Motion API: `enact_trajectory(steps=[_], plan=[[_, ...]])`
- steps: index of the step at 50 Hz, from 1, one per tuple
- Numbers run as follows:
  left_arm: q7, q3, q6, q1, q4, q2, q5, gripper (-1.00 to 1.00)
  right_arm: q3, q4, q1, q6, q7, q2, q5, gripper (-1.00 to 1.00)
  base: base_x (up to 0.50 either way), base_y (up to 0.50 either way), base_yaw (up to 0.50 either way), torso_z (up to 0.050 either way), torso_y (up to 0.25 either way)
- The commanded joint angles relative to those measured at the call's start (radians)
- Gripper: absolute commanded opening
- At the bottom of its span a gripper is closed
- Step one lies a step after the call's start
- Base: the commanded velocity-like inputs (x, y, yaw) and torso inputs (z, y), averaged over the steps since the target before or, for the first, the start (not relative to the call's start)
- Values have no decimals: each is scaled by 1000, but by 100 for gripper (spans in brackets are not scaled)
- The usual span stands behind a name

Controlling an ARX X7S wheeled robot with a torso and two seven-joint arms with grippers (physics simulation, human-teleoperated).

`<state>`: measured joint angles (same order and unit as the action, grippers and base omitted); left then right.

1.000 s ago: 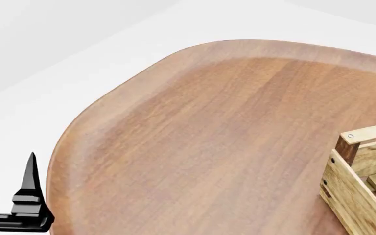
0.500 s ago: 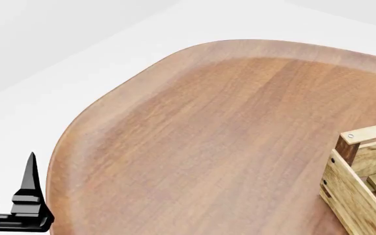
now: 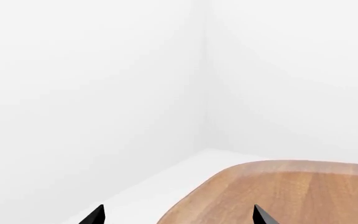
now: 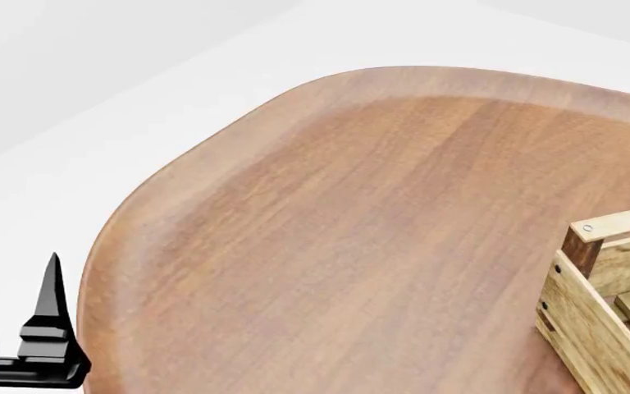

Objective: Pick up the salad dressing and put it in the tray.

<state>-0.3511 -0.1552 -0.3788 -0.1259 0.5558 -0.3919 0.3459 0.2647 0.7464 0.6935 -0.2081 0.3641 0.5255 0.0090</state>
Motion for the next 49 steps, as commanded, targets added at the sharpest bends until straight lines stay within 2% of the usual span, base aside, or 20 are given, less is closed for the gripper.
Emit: enact_trajectory(steps=[1,15,19,25,33,43,49], plan=[[-3,-4,1,2,4,-3,0,100,23,-396,-110,-184,-9,1,13,100,0,0,0,0,0],[-16,28,19,2,19,-3,18,100,-5,-945,-235,-346,-72,-6,41,100,0,0,0,0,0],[-8,67,112,22,25,7,22,100,7,-1076,-275,-368,-78,-17,58,100,0,0,0,0,0],[-2,129,237,39,46,19,26,100,31,-1246,-370,-315,-55,-57,55,100,0,0,0,0,0],[24,155,386,83,108,22,-12,100,53,-1400,-494,-176,-42,-127,76,100,0,0,0,0,0],[41,191,564,123,121,65,-23,100,89,-1448,-634,116,2,-244,78,100,0,0,0,0,0],[28,227,652,137,130,92,-31,100,81,-1450,-678,308,32,-286,16,100,0,0,0,0,0]])
